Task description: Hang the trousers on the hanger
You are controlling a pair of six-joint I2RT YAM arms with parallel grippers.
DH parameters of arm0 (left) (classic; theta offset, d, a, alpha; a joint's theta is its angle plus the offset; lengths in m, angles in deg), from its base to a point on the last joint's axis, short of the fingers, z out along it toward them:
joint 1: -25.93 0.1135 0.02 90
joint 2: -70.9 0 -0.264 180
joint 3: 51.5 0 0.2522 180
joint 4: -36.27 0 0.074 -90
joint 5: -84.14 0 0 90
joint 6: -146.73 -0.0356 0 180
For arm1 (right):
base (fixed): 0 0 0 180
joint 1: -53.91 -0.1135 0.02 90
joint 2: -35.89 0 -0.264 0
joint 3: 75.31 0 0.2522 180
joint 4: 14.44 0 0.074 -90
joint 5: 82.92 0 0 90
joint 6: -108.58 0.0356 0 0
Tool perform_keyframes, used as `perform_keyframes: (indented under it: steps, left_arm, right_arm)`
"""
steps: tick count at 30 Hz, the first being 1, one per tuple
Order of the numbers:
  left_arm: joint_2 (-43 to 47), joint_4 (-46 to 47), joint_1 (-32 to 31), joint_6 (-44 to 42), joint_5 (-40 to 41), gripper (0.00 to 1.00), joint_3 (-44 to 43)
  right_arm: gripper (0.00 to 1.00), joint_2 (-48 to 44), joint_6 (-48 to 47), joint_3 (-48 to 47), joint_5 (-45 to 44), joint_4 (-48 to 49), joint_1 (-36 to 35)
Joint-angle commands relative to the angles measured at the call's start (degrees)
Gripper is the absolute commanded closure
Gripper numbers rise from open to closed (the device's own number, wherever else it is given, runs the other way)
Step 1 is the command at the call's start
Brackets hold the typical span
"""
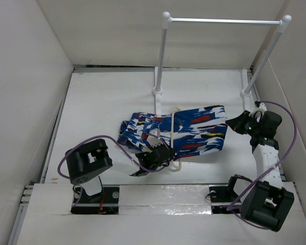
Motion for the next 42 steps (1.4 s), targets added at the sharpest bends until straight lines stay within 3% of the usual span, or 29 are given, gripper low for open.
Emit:
perform_keyframes:
  steps: [1, 13, 19, 21, 22, 25, 28, 29, 30, 31, 32, 36, 37, 38, 41, 42]
  left_arm:
    - [1.9, -16.0, 2.0, -2.5, 8.3, 1.00, 3.6]
    - [5.3, -14.5, 3.4, -5.1, 8.0, 1.00, 4.7]
    - [6.2, -19.9, -2.4, -6.1, 12.3, 1.00, -2.3]
    - [7.7, -21.5, -3.6, -6.5, 13.9, 1.00, -4.6]
    - [8.4, -23.3, -4.7, -6.6, 15.7, 1.00, -5.6]
    - [12.1, -24.4, -6.2, -7.1, 18.8, 1.00, -5.8]
    - [16.3, -21.7, -7.6, -9.5, 20.6, 1.00, -4.7]
    - [17.1, -21.0, -8.3, -10.1, 20.6, 1.00, -4.1]
    - [18.4, -20.2, -8.3, -11.5, 20.4, 1.00, -3.7]
    - [19.1, -18.2, -8.3, -12.0, 19.8, 1.00, -3.3]
    - [19.7, -16.8, -8.3, -12.7, 19.8, 1.00, -2.0]
    - [22.3, -7.9, -10.2, -18.3, 19.8, 1.00, 1.8]
    - [22.5, -6.9, -10.2, -19.0, 19.8, 1.00, 2.2]
    - [22.6, -6.6, -10.9, -19.2, 19.8, 1.00, 2.3]
    - [22.8, -6.7, -13.1, -20.2, 22.2, 1.00, 2.2]
    - [22.5, -6.4, -13.8, -20.6, 22.8, 1.00, 2.1]
  right_arm:
    - [1.00, -1.5, 0.0, -1.7, -3.4, 12.5, 3.7]
    - [1.00, 0.1, -0.7, 0.9, -1.9, 13.7, 4.7]
    - [1.00, 1.1, -2.0, 2.5, -4.6, 13.8, 1.8]
    - [0.72, 1.1, -2.7, 2.2, -5.5, 13.4, 0.4]
    - [0.53, 0.5, -3.0, 1.8, -5.7, 12.5, -0.4]
    - [0.35, -1.5, -4.0, -0.6, -8.5, 9.5, -6.7]
    - [0.31, -5.6, -3.4, -1.5, -13.8, 8.3, -16.8]
    - [0.35, -7.7, -2.9, -1.4, -15.0, 8.3, -19.5]
    - [0.47, -8.6, -0.5, -0.7, -15.7, 8.4, -22.0]
    - [0.63, -9.4, 1.2, 0.4, -15.3, 11.4, -27.6]
    - [0.97, -10.0, 3.0, 3.3, -14.9, 13.5, -30.8]
    - [1.00, -10.7, 11.4, 7.5, -22.7, 22.0, -48.7]
    - [0.94, -9.9, 12.3, 7.5, -24.9, 22.6, -51.9]
    - [0.72, -9.4, 13.3, 7.5, -27.2, 22.9, -57.6]
    - [0.37, -6.6, 18.2, 9.0, -33.1, 27.8, -63.5]
    - [0.33, -5.6, 20.5, 10.2, -34.7, 29.7, -65.9]
